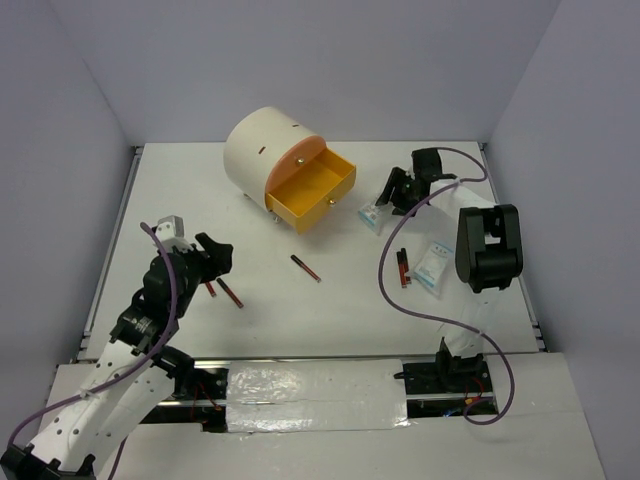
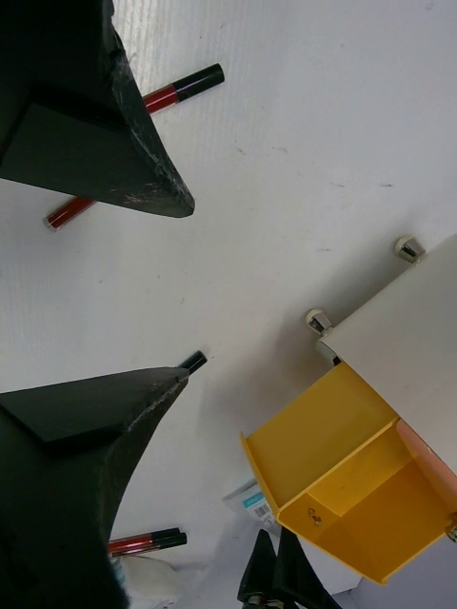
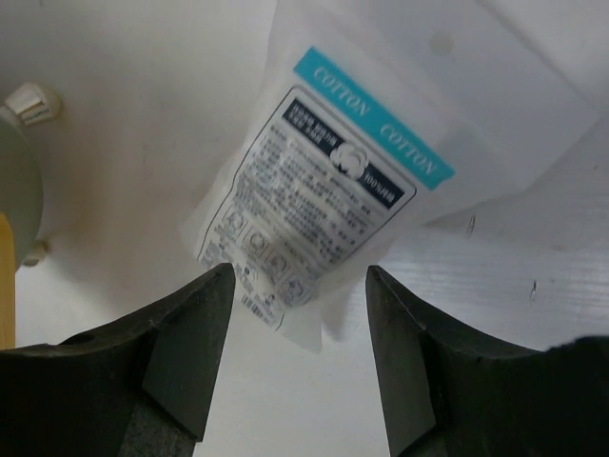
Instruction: Organize the makeup
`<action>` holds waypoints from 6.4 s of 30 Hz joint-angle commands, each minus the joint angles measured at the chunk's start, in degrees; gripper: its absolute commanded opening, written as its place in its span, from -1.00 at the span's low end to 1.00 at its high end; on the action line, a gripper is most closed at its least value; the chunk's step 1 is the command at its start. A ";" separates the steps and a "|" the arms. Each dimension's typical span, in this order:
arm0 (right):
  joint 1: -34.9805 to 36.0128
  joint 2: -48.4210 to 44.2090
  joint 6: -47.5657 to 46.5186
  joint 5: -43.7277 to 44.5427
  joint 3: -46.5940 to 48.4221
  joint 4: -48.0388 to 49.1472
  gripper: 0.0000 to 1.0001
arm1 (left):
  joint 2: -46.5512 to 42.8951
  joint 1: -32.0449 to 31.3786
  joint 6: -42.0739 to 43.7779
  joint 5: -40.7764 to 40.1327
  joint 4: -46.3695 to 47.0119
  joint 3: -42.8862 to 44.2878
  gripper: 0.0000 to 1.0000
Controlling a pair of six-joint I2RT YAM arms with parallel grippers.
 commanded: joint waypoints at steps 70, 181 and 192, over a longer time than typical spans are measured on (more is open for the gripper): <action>26.05 -12.50 -142.51 -2.84 6.70 4.94 -0.51 | -1.36 0.33 -0.50 -1.47 2.32 -1.19 0.53; 25.79 -19.90 -129.22 -6.44 11.44 -1.90 -0.99 | -3.91 0.33 -1.46 -1.29 1.44 -1.11 0.23; 26.23 -10.66 -144.36 -1.87 23.91 -23.34 -0.92 | -5.41 0.33 -1.73 -1.82 0.65 -1.72 0.24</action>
